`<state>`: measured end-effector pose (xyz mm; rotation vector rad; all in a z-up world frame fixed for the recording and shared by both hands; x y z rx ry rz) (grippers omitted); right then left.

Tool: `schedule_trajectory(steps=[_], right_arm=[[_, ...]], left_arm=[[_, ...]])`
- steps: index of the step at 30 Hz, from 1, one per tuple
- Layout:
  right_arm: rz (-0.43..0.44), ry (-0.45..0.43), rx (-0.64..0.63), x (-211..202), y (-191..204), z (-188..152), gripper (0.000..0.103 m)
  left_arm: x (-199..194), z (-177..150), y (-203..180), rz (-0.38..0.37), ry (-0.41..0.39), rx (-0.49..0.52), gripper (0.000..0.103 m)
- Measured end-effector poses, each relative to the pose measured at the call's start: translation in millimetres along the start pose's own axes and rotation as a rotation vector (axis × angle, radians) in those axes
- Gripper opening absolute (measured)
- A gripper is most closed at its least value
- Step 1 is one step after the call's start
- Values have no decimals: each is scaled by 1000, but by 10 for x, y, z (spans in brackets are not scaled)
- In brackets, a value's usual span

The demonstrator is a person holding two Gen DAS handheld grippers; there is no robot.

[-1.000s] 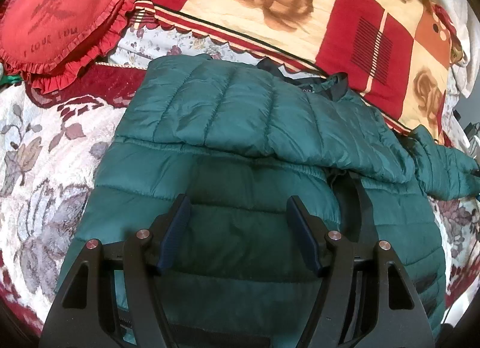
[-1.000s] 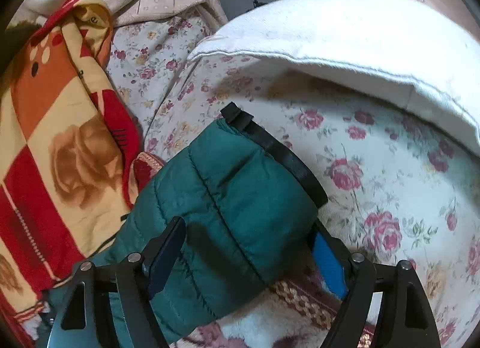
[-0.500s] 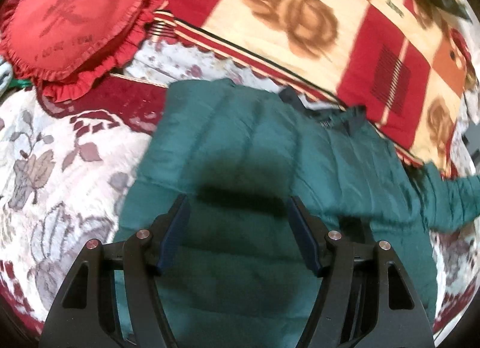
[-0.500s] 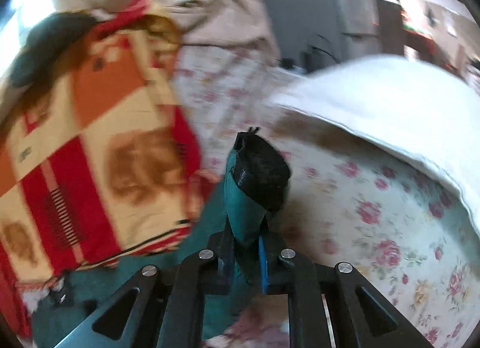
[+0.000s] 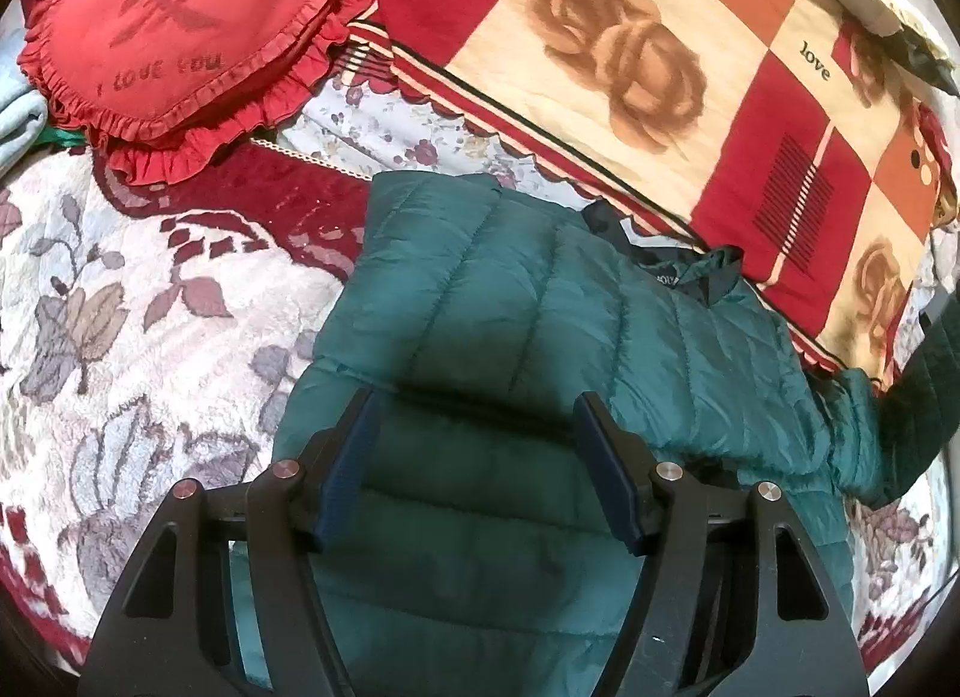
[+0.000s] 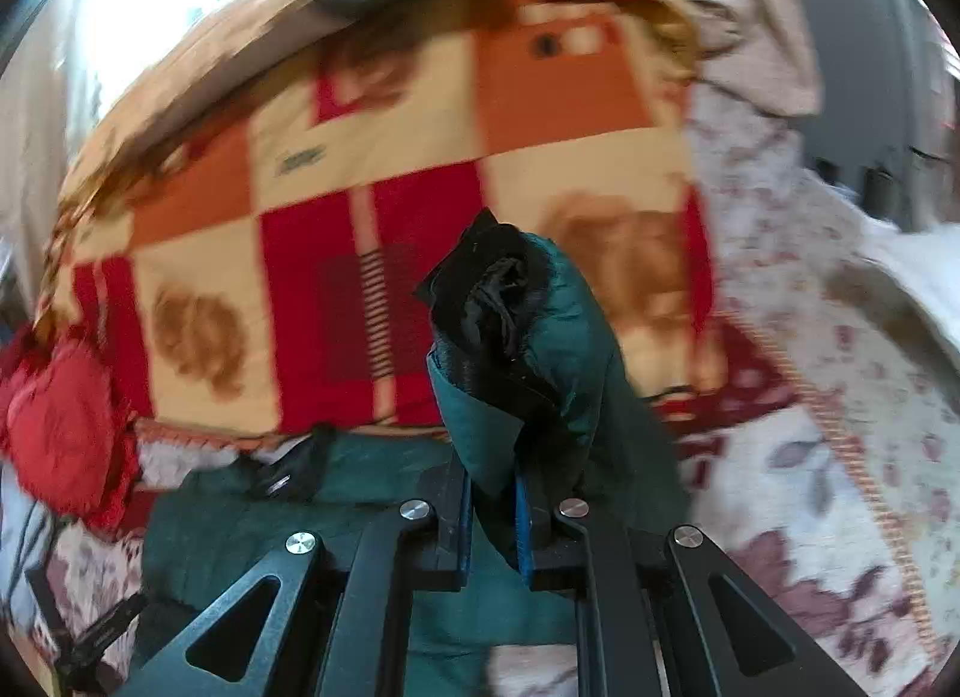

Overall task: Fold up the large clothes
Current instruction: 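Lift the sleeve with the right gripper and carry it toward the jacket body, then lower the sleeve onto the jacket body and open the right gripper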

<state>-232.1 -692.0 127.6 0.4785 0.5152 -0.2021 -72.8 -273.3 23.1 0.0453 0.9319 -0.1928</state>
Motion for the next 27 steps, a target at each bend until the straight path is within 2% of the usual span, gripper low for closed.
schedule_trajectory(steps=[9, 21, 27], right_arm=[[149, 125, -66, 530, 1092, -343, 10], [257, 285, -95, 1242, 1958, -1009, 10], [311, 339, -95, 1481, 2298, -1236, 10]], left_arm=[[-26, 16, 58, -6, 2, -10, 67], [-31, 49, 123, -19, 6, -35, 67], [-5, 79, 178, -25, 18, -61, 67]])
Point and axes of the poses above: each gripper's, at about its wrist camera, not at the fingertips, and x roughly the way its jaws point, y to its left, z to its top, the point moved 10 cm from there along x, roughly the way its jaws point, and after that the axes turned 15 degrees about z, right-handed, at the moved point
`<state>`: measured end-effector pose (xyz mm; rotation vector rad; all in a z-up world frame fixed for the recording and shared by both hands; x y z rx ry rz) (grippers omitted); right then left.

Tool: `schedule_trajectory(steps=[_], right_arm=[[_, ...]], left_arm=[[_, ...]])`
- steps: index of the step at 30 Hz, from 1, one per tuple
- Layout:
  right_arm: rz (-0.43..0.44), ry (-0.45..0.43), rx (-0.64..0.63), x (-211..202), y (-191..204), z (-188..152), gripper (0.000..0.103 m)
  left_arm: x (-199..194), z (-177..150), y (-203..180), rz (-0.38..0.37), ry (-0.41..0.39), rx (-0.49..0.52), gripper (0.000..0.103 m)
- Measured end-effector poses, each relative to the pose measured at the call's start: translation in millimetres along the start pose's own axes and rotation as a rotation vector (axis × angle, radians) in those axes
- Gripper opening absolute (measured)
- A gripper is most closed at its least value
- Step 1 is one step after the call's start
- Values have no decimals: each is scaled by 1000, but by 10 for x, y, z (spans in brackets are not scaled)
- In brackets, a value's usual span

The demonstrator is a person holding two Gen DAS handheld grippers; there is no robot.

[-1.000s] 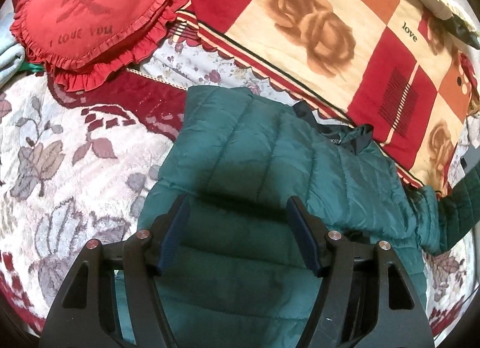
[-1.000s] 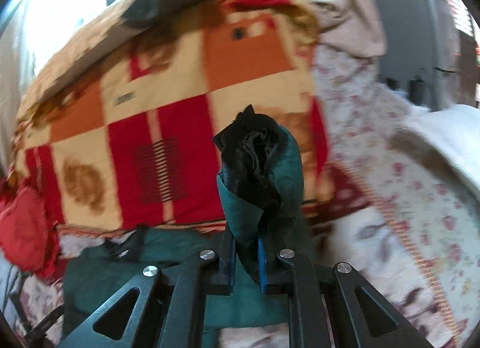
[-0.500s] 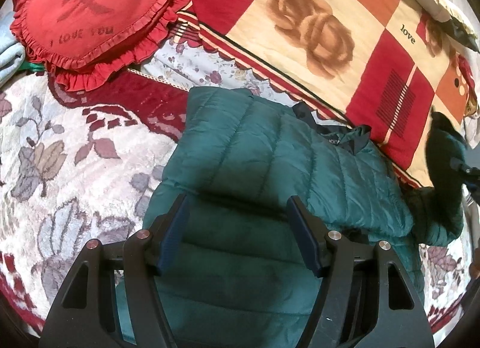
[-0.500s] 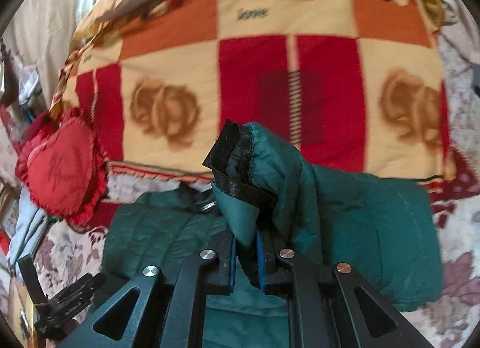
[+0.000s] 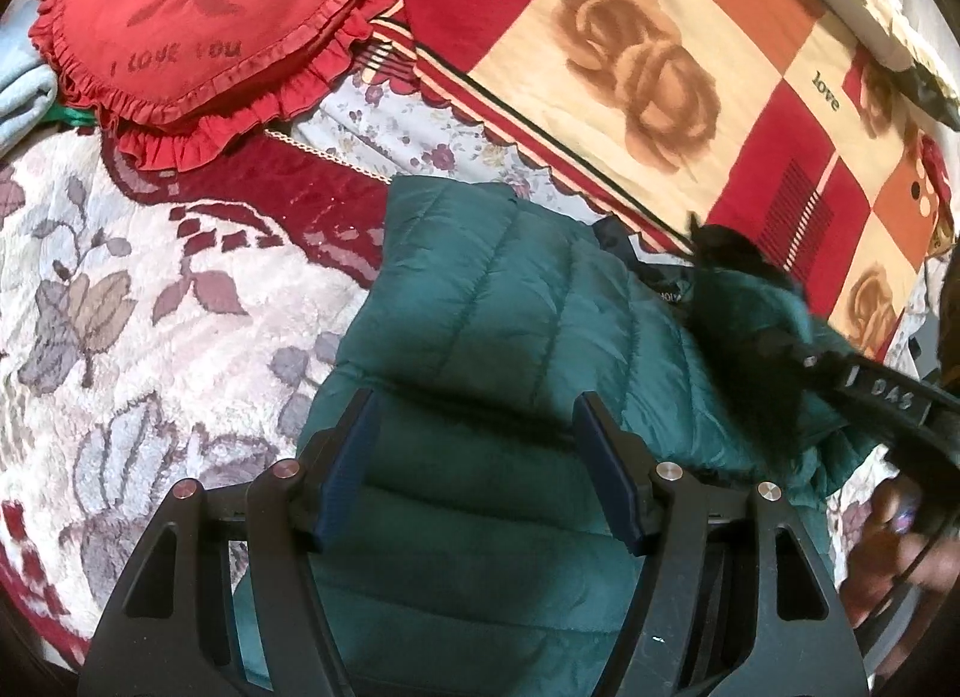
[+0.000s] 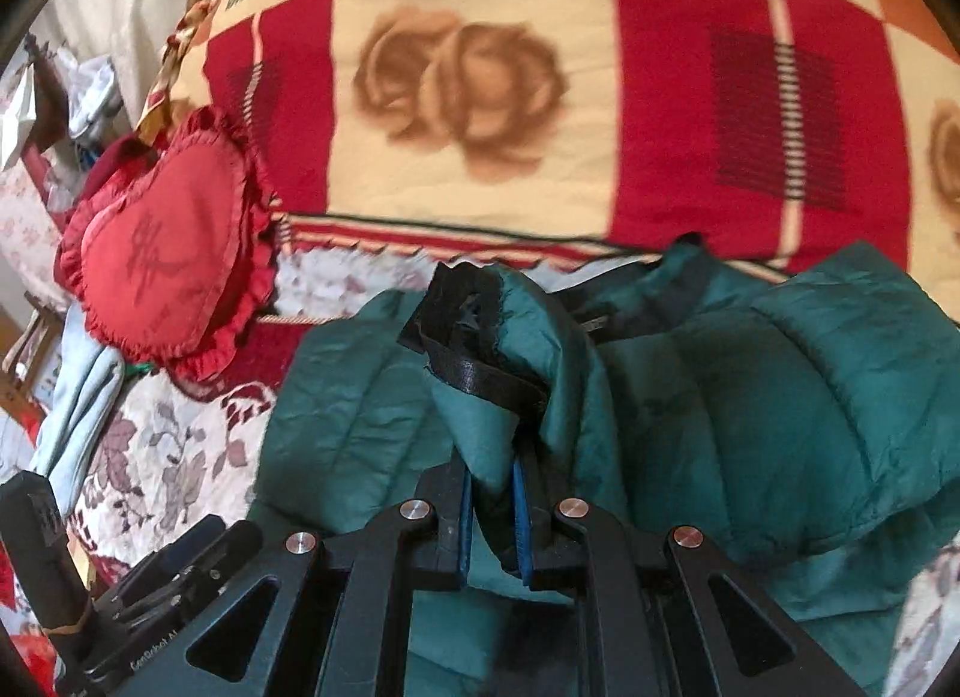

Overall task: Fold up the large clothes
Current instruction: 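Lower the sleeve onto the jacket body and open the right gripper, then grasp the black sleeve cuff with the left gripper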

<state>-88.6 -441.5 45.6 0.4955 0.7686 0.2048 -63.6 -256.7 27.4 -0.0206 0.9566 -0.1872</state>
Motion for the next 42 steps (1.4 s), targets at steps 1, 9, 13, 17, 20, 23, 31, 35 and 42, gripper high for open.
schedule_trajectory(steps=[1, 9, 13, 17, 20, 23, 31, 35, 42], right_arm=[[8, 10, -2, 60, 42, -16, 10], [82, 97, 11, 451, 254, -166, 11], [118, 176, 35, 619, 289, -328, 21], [201, 129, 50, 434, 428, -297, 61], [185, 94, 3, 162, 485, -249, 62], [160, 43, -15, -155, 442, -217, 62], [76, -81, 42, -1108, -247, -273, 66], [45, -138, 105, -1390, -607, -309, 66], [17, -171, 190, -1581, -973, -456, 67]], left_arm=[[0, 13, 15, -2, 1, -7, 67], [11, 63, 103, -3, 3, -38, 67], [29, 58, 112, -2, 8, -44, 67], [18, 68, 103, -19, 1, -57, 67], [13, 69, 71, -54, 4, -71, 67], [3, 55, -18, -65, -1, -55, 67], [57, 136, -363, -37, 8, -5, 70], [195, 146, -560, 27, 36, 40, 71], [443, 73, -868, 112, 72, 134, 69]])
Point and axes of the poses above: each gripper's, at about its wrist camera, not at the fingertips, and x roughly the way its jaws point, y to its left, z to its top, the point moved 10 cm from there along x, roughly the way its jaws point, and after that the axes turned 15 degrees about z, right-handed, at the moved point
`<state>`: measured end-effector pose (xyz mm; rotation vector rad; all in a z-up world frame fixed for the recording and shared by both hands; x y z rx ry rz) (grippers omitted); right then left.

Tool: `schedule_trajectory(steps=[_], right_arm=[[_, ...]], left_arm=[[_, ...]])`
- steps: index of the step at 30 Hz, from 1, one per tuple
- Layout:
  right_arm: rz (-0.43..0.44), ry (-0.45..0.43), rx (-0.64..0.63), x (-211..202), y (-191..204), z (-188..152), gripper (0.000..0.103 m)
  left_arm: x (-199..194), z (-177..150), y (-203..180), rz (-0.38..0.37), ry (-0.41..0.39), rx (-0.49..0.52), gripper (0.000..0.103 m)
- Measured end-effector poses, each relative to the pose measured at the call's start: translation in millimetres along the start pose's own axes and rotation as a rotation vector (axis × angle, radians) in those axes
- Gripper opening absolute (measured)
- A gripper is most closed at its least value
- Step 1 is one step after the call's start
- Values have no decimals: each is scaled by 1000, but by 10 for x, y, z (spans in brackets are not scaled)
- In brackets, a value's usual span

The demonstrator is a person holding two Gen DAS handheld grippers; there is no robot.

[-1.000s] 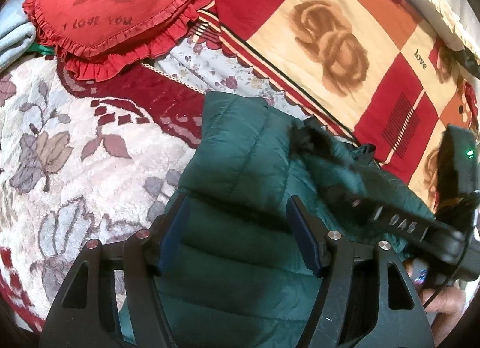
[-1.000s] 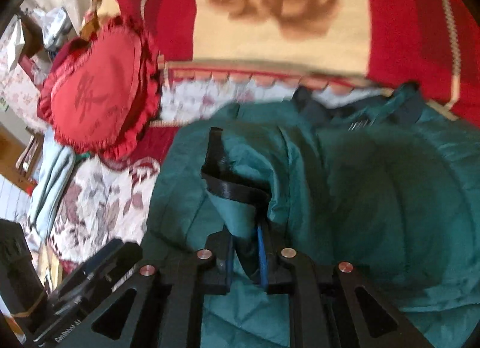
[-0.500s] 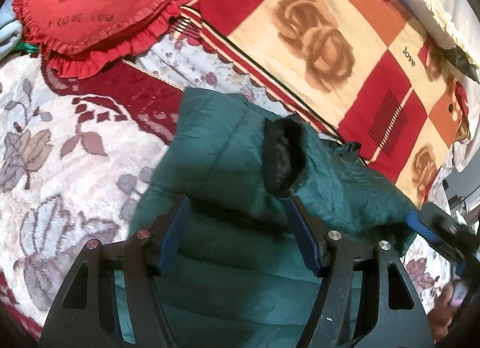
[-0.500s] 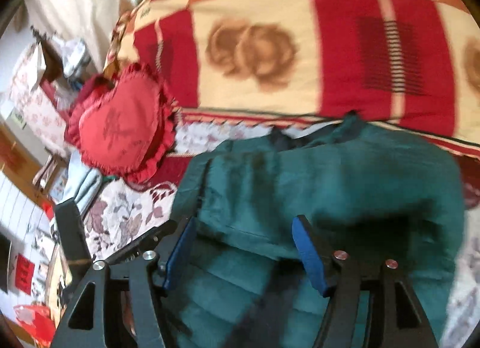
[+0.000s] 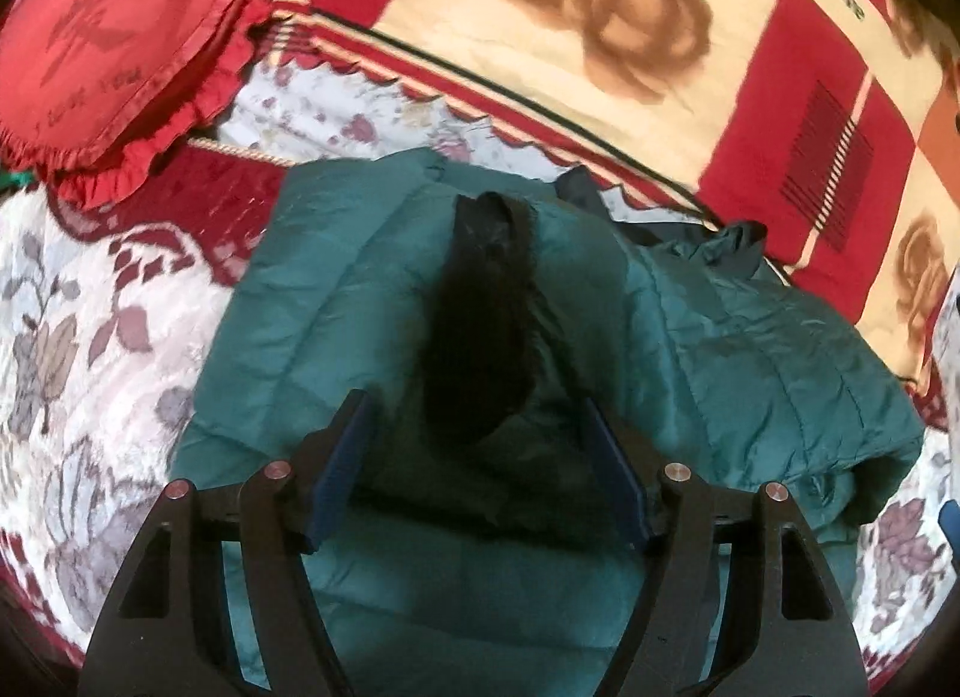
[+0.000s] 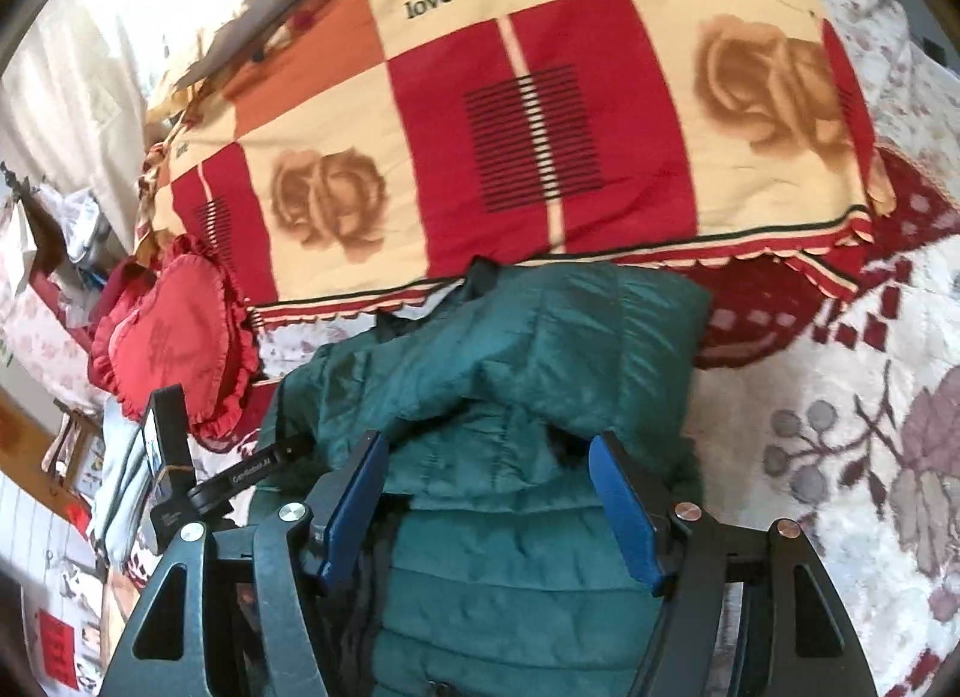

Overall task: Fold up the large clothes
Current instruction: 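Grasp the black sleeve cuff with the left gripper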

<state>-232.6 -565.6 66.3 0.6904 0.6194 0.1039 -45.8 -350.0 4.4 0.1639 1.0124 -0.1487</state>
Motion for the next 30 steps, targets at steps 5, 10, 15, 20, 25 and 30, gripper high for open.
schedule_trajectory(steps=[5, 10, 15, 20, 25, 30], right_arm=[[-16, -14, -19, -15, 8, 63, 67], [-42, -19, -39, 123, 63, 120, 67], [-44, 3, -25, 349, 108, 101, 67], [-91, 50, -39, 662, 114, 20, 67], [-60, 41, -16, 712, 150, 2, 67], [-52, 37, -23, 596, 170, -5, 67]], left_arm=[[-149, 155, 3, -97, -32, -30, 17], [-331, 311, 299, -77, -117, -37, 10], [-310, 339, 710, -22, -149, -63, 5], [-126, 180, 868, -82, -69, -116, 5], [-229, 145, 737, -235, -11, -183, 31], [-383, 263, 602, -298, -75, -256, 80]])
Point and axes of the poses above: each gripper's, at about its wrist camera, not at the fingertips, and x roughly the way its jaws point, y to its left, z to its top, the point moved 10 cm from there along x, roughly the way its jaws point, and after that the axes turned 15 degrees about z, right-handed, at the moved point
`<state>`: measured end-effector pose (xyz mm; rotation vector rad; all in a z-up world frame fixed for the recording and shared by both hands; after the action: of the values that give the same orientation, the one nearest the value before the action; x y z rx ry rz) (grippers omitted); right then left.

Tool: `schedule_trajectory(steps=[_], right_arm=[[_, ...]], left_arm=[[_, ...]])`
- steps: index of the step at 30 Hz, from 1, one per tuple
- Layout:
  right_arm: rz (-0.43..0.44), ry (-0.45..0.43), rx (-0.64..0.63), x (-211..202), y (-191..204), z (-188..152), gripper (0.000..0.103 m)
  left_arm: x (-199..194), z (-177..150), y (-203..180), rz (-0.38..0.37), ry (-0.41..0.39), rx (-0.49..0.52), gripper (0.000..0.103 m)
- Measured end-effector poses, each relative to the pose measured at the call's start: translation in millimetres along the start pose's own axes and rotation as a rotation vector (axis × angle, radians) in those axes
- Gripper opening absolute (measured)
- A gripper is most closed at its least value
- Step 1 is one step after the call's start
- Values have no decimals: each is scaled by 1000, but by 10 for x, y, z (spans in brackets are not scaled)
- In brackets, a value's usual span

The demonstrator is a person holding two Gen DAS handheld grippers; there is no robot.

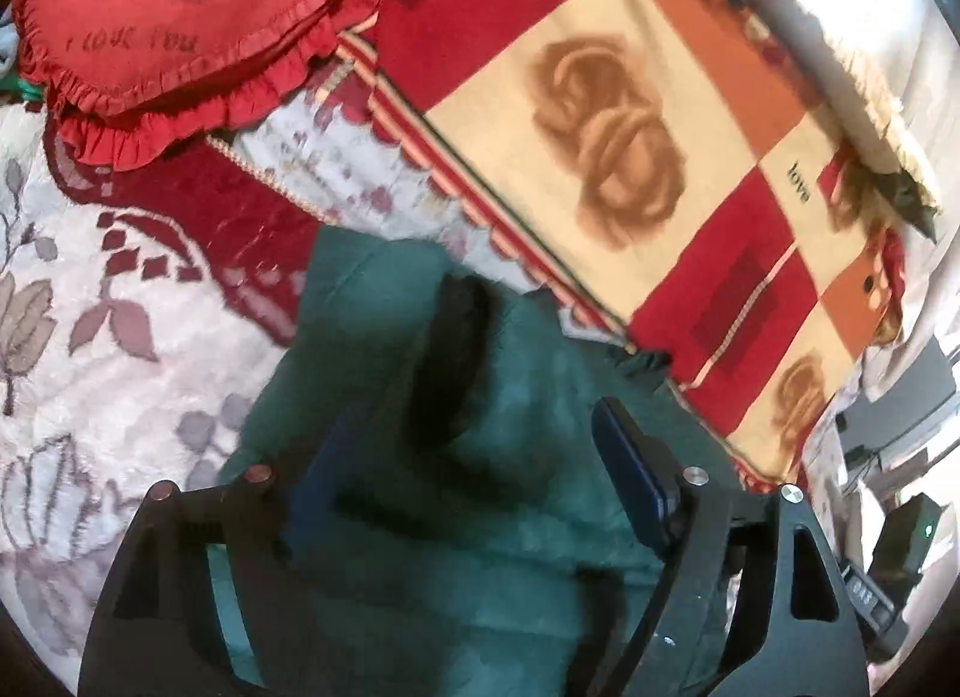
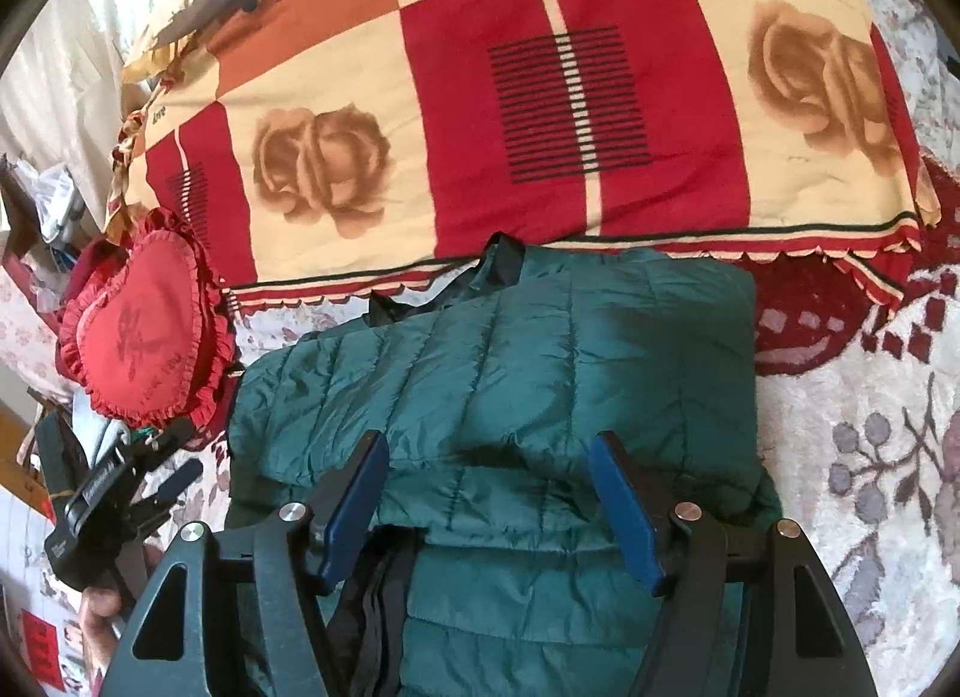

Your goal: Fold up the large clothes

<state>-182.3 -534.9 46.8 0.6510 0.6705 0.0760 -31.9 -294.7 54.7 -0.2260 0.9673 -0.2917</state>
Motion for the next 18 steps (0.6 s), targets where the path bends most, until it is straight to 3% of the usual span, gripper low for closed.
schedule_trajectory(steps=[8, 9, 10, 11, 15, 18], right_arm=[[-17, -30, -9, -159, -52, 80, 67], [-19, -34, -4, -162, -67, 87, 67], [-23, -38, 4, -161, -87, 94, 67], [-25, -39, 8, -157, -94, 93, 67], [-25, -29, -15, -75, -37, 117, 67], [-18, -13, -56, 49, 64, 135, 67]], left_arm=[[459, -251, -105, 134, 126, 35, 78], [481, -271, -169, 125, 125, 56, 71], [484, -290, -221, 117, 122, 81, 39], [484, -304, -266, 133, 121, 125, 19], [262, -180, -283, 106, 35, 175, 14], [128, -33, -78, 115, -11, 165, 13]])
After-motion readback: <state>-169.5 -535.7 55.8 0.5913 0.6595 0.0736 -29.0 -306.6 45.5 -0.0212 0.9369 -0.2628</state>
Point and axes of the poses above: each gripper's, at about its wrist camera, not at the fingertips, and x roughly the way its jaws point, y to its left, z to its top, the point moved 10 cm from there along x, roughly the way its jaws point, and after that the axes turned 15 degrees about z, right-handed, at the moved point
